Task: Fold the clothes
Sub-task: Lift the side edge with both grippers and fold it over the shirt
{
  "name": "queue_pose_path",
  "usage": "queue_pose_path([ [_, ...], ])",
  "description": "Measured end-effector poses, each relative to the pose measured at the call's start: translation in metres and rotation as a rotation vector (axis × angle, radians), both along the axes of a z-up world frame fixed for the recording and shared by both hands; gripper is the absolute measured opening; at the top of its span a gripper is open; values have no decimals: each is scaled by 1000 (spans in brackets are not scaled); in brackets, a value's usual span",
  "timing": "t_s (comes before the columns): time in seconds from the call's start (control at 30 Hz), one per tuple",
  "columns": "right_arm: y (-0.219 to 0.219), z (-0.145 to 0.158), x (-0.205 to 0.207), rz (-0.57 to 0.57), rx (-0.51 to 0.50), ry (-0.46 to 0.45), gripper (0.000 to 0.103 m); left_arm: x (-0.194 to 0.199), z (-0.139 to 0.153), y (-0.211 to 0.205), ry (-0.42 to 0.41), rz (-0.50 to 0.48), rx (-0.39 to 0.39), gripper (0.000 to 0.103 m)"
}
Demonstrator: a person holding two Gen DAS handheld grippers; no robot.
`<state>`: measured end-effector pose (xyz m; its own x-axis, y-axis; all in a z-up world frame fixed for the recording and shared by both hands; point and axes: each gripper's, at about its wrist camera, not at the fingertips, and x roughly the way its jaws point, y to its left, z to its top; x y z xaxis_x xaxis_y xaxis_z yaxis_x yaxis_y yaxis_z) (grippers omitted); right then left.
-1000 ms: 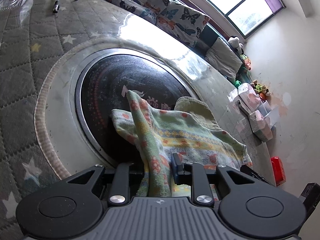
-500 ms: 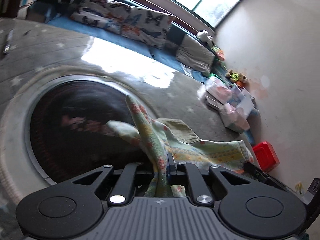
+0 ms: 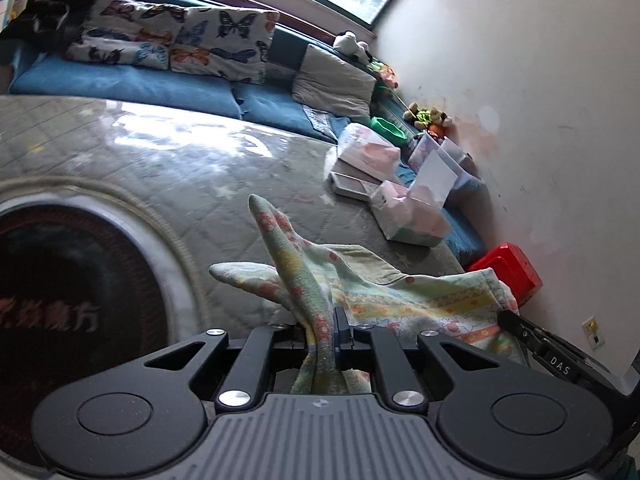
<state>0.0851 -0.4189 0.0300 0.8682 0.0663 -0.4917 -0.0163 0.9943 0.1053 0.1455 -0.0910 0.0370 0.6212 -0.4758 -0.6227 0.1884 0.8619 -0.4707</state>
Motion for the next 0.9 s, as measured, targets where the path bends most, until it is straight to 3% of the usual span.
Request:
queue_pose_path([
  [0.43, -28, -42, 8, -49, 25, 97, 9, 13, -31, -24, 66, -13, 92, 12],
  [0.53, -31, -48, 11, -60, 21, 124, 13, 13, -38, -20, 94, 9, 124, 23],
  [0.57, -32, -48, 12, -61, 22, 126, 14, 13, -38, -19, 95, 20, 140, 31],
  [0.63, -35, -47, 14, -63, 26, 125, 19, 13, -37, -16, 83, 40, 165, 41],
  [0.67, -35, -45, 15, -58, 28, 120, 20, 13, -36, -14, 76, 50, 173, 42],
  [0.8, -29, -42, 22, -19, 43, 108, 41, 16, -29, -15, 52, 63, 177, 42],
  [0.9, -17, -44, 31, 19, 42, 111, 43, 18, -24, -22, 29, 58, 185, 42],
])
